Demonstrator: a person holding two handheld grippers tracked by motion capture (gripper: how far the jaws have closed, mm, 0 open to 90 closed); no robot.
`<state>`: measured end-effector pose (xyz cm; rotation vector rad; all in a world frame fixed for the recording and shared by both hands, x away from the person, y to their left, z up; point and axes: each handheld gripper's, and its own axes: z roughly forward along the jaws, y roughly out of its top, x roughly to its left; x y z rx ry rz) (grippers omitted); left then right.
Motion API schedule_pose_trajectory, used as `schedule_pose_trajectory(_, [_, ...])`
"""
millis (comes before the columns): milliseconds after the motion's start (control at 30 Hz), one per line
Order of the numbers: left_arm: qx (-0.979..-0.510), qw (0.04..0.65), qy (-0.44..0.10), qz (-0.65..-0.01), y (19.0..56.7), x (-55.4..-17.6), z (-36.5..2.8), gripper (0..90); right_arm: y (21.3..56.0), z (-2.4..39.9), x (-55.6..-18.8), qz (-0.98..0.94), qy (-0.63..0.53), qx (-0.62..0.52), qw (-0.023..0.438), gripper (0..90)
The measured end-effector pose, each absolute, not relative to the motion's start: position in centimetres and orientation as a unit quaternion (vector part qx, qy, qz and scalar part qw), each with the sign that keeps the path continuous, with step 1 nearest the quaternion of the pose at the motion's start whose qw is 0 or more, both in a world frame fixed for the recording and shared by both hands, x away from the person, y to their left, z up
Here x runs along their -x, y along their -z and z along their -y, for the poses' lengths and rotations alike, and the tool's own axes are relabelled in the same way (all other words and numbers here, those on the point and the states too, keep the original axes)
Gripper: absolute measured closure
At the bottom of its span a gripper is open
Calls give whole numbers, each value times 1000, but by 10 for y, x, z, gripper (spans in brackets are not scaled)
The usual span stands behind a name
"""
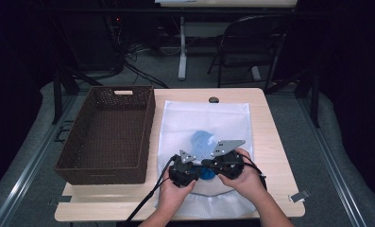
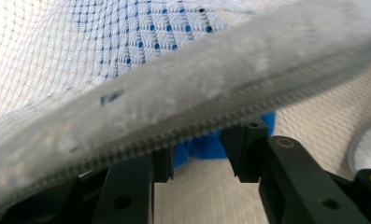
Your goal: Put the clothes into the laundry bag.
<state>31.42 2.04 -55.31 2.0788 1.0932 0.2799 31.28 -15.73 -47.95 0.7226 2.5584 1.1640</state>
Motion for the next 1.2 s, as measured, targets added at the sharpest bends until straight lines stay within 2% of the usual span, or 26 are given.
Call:
schedule_pose_trajectory(200, [-816, 379, -108, -422, 554, -311, -23, 677, 479, 158, -313, -875, -400, -246, 120, 891])
schedule_pose_trajectory(400, [-819, 373, -106, -422, 561, -314, -22, 789, 480, 157, -313, -876, -398, -247, 119, 891])
schedule_pose_trajectory(667, [-816, 377, -105, -426, 563, -319, -21, 877, 480, 155, -312, -877, -397, -243, 120, 891])
schedule_pose_trajectory(1000, [-802, 391, -113, -437, 559, -325, -21, 890, 481, 155, -312, -878, -395, -244, 118, 891])
schedule_pose_trajectory(1200, [-810, 384, -106, -431, 559, -322, -19, 870, 480, 156, -312, -877, -396, -245, 117, 891])
